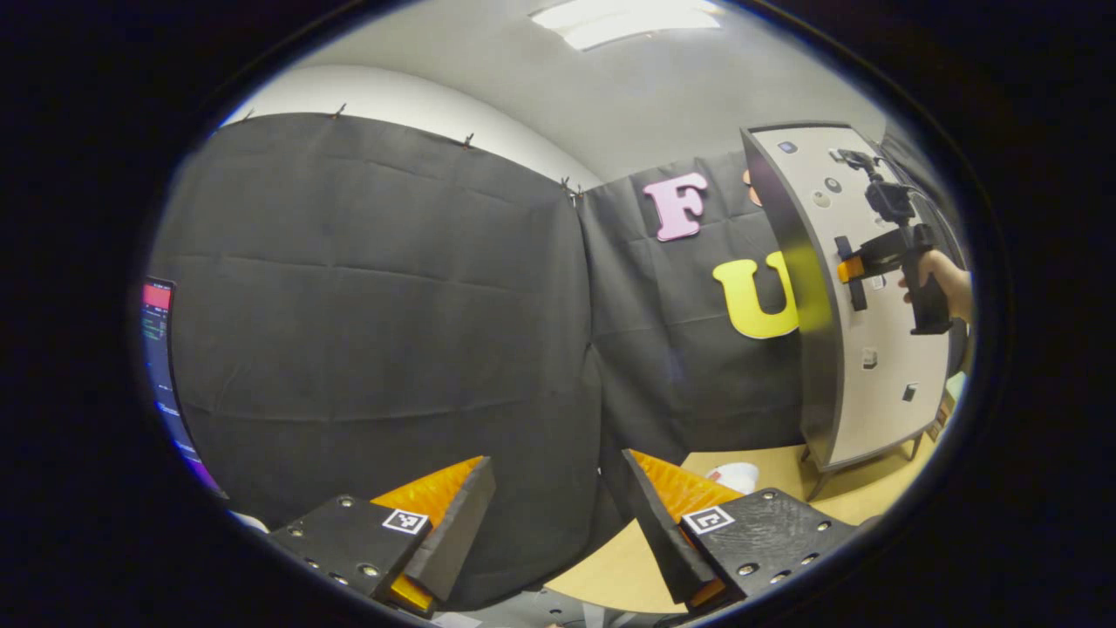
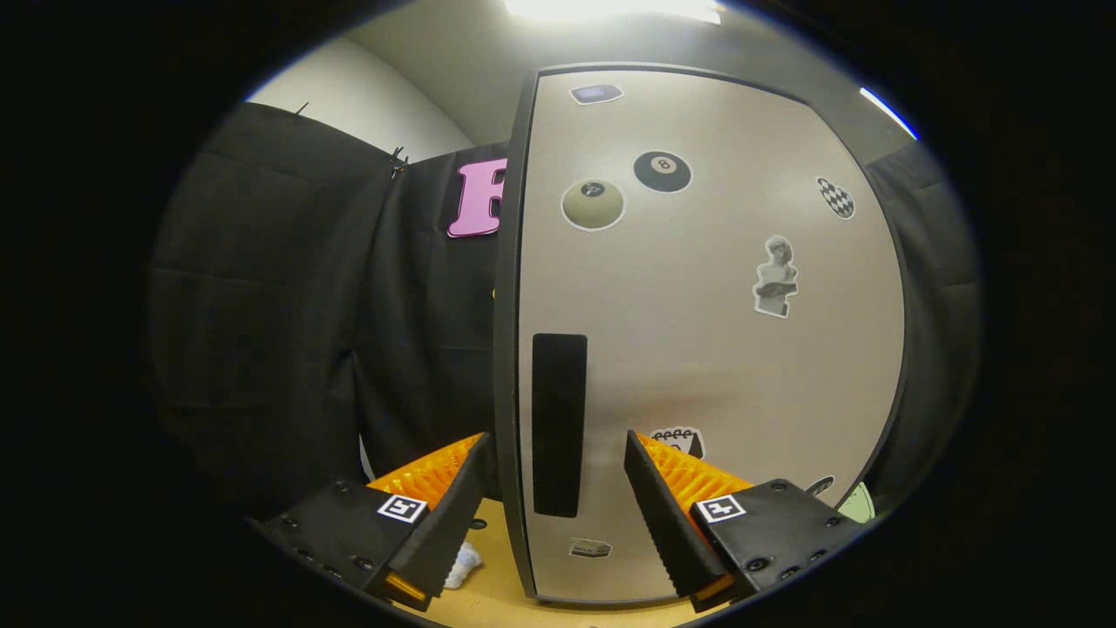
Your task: Open the cabinet door with the right hand, grasp the bottle in the cabinet with the left hand and place it on the coaster, then close the cabinet door with the right hand.
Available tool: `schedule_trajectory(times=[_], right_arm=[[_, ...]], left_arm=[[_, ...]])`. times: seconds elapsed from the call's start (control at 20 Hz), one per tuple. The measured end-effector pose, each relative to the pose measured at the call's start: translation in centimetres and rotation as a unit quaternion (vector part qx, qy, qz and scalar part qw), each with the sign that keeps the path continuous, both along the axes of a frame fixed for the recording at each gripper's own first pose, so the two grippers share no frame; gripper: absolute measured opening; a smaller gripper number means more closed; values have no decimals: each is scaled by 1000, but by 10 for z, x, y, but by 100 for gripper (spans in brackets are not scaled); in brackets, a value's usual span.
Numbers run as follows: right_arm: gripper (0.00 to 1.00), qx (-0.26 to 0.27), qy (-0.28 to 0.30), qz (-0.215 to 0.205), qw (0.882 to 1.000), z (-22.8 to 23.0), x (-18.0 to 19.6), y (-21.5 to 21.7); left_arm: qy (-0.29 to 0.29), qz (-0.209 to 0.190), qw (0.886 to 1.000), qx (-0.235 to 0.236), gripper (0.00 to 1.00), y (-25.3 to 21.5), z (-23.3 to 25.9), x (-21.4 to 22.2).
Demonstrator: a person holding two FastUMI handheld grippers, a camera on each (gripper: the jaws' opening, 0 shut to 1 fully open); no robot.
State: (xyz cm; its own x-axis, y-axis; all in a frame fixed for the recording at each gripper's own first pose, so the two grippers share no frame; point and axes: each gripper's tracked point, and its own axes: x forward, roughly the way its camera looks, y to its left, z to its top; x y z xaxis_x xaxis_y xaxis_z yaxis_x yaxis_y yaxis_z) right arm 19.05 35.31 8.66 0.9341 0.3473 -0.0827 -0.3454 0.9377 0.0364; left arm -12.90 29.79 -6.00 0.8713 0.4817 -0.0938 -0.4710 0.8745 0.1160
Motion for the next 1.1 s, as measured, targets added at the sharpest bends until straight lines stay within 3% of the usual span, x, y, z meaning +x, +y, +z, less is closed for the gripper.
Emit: schedule_trajectory(times=[0.05,0.1,0.2,0.35,0.45,0.6,0.7,0.8,1.1], right_arm=[[90,-3,4,-4,1000,-2,3,1],[77,-3,9,-10,1000,-5,6,2],[69,2,23,-12,1000,-9,12,7],[68,2,43,-20,999,-13,19,10],[39,9,48,-29,998,-14,23,8],[33,10,58,-40,997,-15,22,8],[22,-9,55,-41,998,-15,20,7],[17,2,57,-33,998,-15,18,8],[18,26,57,0,998,-11,1,4]], left_arm=[[-1,1,1000,1,88,2,1,0],[-2,2,1000,1,90,3,0,0],[-3,3,1000,-1,92,4,0,-1],[-2,2,1000,-1,88,7,0,-1],[-3,1,1000,0,88,6,0,-1],[-4,-2,1000,-2,88,7,1,-1],[-5,-5,1000,-4,88,7,2,-1],[-7,-9,1000,-3,88,6,3,0],[-19,-34,999,2,90,-9,21,25]])
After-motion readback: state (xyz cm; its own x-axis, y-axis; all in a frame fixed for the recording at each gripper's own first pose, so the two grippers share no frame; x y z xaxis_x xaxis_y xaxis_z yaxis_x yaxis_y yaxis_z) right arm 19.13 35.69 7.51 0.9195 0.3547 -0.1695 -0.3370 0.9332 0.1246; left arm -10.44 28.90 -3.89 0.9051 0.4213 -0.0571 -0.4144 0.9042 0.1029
